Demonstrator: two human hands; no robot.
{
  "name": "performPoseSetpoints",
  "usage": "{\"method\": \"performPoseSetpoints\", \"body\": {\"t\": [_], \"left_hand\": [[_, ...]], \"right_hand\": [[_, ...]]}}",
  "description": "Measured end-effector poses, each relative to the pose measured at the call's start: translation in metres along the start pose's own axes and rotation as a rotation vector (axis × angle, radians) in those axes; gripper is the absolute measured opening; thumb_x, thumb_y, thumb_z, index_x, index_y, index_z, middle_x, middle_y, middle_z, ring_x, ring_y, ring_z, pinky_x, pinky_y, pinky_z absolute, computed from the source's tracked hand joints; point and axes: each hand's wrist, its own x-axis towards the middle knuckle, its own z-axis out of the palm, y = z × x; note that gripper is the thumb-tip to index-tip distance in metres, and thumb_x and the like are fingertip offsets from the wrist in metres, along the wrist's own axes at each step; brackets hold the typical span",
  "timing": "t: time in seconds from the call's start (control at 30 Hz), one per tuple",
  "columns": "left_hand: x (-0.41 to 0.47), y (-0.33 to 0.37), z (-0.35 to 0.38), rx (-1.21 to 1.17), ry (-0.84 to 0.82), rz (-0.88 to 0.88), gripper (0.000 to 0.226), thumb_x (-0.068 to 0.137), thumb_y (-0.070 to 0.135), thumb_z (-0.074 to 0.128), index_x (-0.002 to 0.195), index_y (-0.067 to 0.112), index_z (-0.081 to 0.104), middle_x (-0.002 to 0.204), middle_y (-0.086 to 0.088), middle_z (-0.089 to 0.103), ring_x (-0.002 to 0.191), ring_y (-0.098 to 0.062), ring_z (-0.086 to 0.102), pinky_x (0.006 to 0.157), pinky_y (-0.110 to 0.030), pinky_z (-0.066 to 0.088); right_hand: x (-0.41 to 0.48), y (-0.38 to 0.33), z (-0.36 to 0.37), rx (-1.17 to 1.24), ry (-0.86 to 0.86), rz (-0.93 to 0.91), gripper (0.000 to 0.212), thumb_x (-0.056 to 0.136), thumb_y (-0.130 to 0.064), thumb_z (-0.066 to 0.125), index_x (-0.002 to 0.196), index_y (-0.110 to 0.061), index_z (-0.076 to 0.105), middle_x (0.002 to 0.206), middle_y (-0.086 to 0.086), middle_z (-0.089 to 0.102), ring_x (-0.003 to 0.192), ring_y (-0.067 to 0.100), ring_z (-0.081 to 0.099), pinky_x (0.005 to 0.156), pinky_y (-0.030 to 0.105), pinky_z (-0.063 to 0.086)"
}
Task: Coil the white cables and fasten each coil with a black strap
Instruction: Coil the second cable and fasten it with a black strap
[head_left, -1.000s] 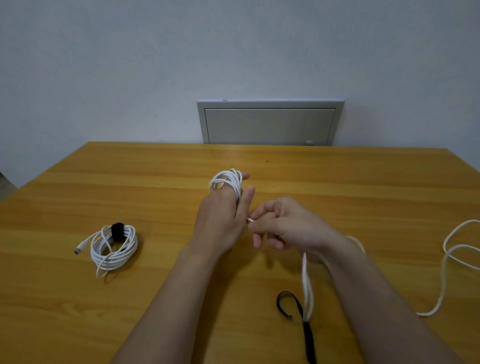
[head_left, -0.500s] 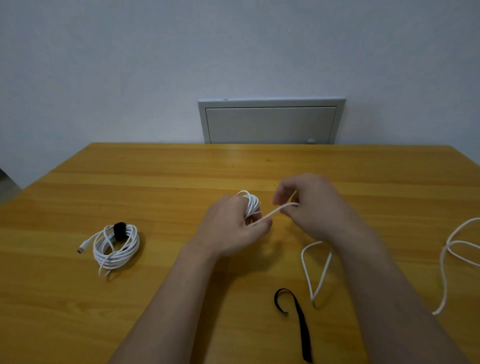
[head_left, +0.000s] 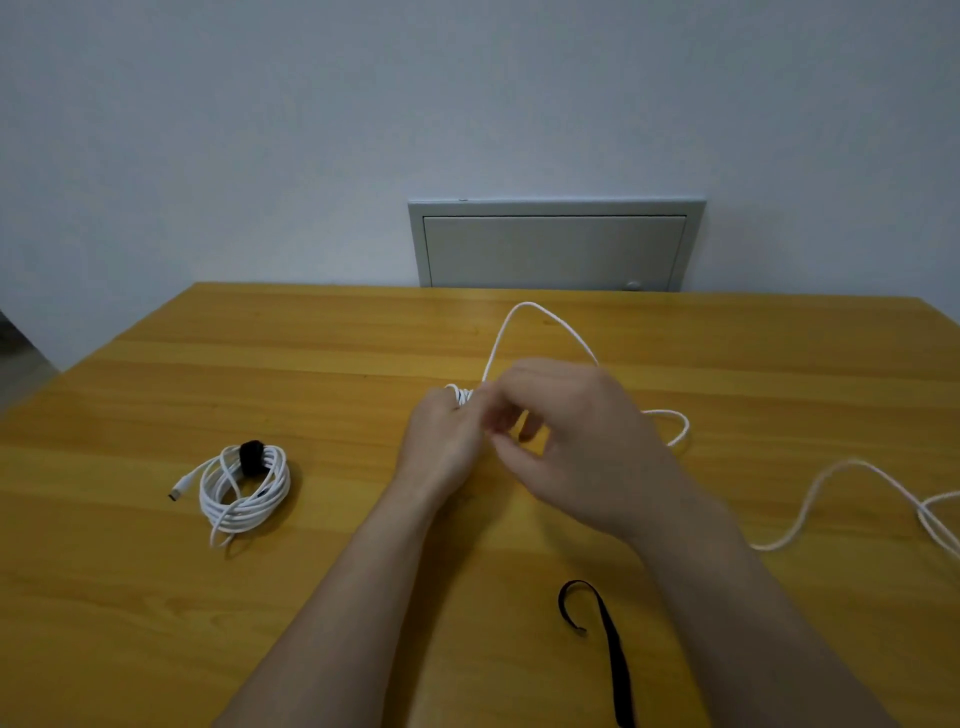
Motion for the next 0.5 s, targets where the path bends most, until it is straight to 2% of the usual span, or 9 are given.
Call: {"method": "performPoseSetpoints", "body": {"t": [0.07, 0.13, 0.23, 0.33, 0.4, 0.47, 0.5], "left_hand": [[-0.001, 0.003, 0.000, -0.132, -0.022, -0.039, 0.047, 0.090, 0.041, 0.059, 0.051, 0.018, 0.045, 0.053, 0.003, 0.039, 0.051, -0.014, 0.031, 0.048, -0.030, 0.023], [0.000, 0.007, 0.003, -0.325, -0.076, -0.133, 0.051, 0.098, 0.035, 0.056, 0.051, 0.022, 0.042, 0.046, 0.006, 0.034, 0.041, -0.012, 0.028, 0.043, -0.026, 0.020], [-0.004, 0.014, 0.002, -0.555, -0.298, -0.222, 0.042, 0.103, 0.030, 0.046, 0.062, 0.023, 0.037, 0.046, 0.005, 0.025, 0.038, -0.011, 0.018, 0.038, -0.023, 0.014], [-0.006, 0.012, -0.003, -0.703, -0.496, -0.232, 0.040, 0.101, 0.033, 0.053, 0.065, 0.023, 0.037, 0.047, 0.008, 0.021, 0.036, -0.006, 0.014, 0.035, -0.019, 0.009], [-0.005, 0.012, -0.009, -0.831, -0.593, -0.210, 0.037, 0.096, 0.032, 0.059, 0.065, 0.022, 0.040, 0.044, 0.010, 0.022, 0.032, -0.004, 0.016, 0.034, -0.019, 0.009], [-0.005, 0.011, -0.014, -0.939, -0.659, -0.194, 0.041, 0.095, 0.033, 0.057, 0.059, 0.023, 0.041, 0.041, 0.010, 0.022, 0.031, -0.004, 0.018, 0.036, -0.023, 0.009], [-0.004, 0.011, -0.016, -0.978, -0.670, -0.196, 0.043, 0.097, 0.034, 0.055, 0.057, 0.023, 0.041, 0.040, 0.011, 0.023, 0.030, -0.004, 0.019, 0.037, -0.024, 0.009]], "right_hand": [[-0.002, 0.006, 0.013, 0.005, -0.055, 0.169, 0.030, 0.082, -0.008, 0.067, 0.108, -0.022, 0.061, 0.102, -0.008, 0.064, 0.093, 0.011, 0.062, 0.081, 0.038, 0.055], [-0.005, 0.017, 0.019, -0.026, -0.007, 0.278, 0.046, 0.083, -0.005, 0.064, 0.122, -0.026, 0.053, 0.117, -0.008, 0.060, 0.107, 0.011, 0.061, 0.090, 0.037, 0.054], [-0.009, 0.035, 0.020, -0.041, 0.017, 0.258, 0.062, 0.081, 0.002, 0.062, 0.135, -0.025, 0.048, 0.137, -0.007, 0.053, 0.127, 0.012, 0.053, 0.098, 0.027, 0.047], [-0.014, 0.049, 0.026, 0.009, -0.014, 0.214, 0.058, 0.084, 0.007, 0.057, 0.135, -0.021, 0.056, 0.141, -0.004, 0.058, 0.142, 0.011, 0.045, 0.112, 0.025, 0.039], [-0.017, 0.059, 0.028, 0.033, 0.045, 0.190, 0.038, 0.087, -0.001, 0.061, 0.121, -0.016, 0.067, 0.127, 0.001, 0.069, 0.133, 0.014, 0.056, 0.114, 0.034, 0.042], [-0.018, 0.067, 0.028, 0.062, 0.113, 0.179, 0.015, 0.093, -0.014, 0.064, 0.104, -0.013, 0.074, 0.102, 0.001, 0.076, 0.105, 0.018, 0.070, 0.113, 0.041, 0.044], [-0.018, 0.069, 0.028, 0.082, 0.133, 0.179, 0.012, 0.095, -0.018, 0.064, 0.096, -0.011, 0.075, 0.090, 0.000, 0.074, 0.089, 0.018, 0.070, 0.108, 0.042, 0.047]]}}
